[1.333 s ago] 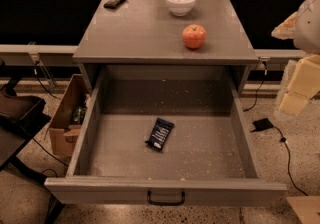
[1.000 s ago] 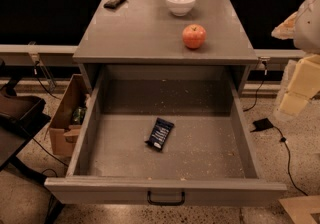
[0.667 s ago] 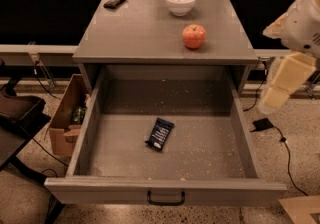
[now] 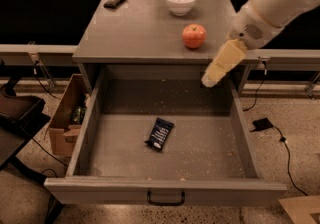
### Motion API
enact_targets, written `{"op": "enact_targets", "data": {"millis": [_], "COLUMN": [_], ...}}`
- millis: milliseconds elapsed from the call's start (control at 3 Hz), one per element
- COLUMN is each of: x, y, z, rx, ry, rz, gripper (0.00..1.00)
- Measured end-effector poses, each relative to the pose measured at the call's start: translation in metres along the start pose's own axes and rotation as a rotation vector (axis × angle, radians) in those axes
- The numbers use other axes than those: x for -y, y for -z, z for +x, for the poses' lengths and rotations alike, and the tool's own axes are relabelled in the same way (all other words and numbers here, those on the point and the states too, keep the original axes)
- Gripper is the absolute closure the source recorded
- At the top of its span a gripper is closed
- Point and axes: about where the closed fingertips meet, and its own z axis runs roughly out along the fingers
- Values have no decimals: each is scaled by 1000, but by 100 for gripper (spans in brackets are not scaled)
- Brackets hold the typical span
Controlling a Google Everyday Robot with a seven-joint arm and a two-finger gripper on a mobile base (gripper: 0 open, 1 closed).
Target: Pick rxbar blueberry from top drawer and place on counter
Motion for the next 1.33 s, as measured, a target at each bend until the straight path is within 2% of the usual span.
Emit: {"op": "enact_targets", "data": {"millis": [333, 667, 1000, 1333], "x": [14, 3, -25, -23], "y": [-36, -41, -42, -42], "z": [-17, 2, 28, 27], "rx": [-66, -190, -295, -289], "ry": [-144, -301, -506, -542], "rz": [-11, 5, 7, 15], "gripper": [0, 0, 0, 0]}}
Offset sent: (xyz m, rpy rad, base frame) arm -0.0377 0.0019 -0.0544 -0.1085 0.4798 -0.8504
